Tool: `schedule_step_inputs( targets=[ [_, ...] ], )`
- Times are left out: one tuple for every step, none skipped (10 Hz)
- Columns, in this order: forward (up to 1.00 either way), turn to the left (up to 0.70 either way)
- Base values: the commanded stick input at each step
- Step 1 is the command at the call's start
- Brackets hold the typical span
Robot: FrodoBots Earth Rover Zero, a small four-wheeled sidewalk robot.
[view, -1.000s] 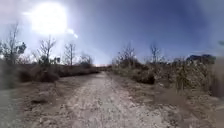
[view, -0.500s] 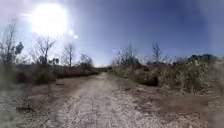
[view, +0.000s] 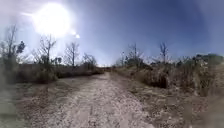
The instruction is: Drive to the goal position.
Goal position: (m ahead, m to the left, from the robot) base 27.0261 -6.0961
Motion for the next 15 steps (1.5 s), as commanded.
schedule_step_inputs(
  targets=[
    [0.70,0.00],
    [0.70,0.00],
    [0.70,0.00],
    [0.70,0.00],
    [0.70,0.00],
    [0.70,0.01],
    [0.70,0.02],
    [0.70,0.02],
    [0.70,0.03],
    [0.70,0.05],
    [0.70,0.10],
    [0.70,0.15],
    [0.70,0.14],
    [0.70,0.14],
    [0.70,0.13]
  ],
)
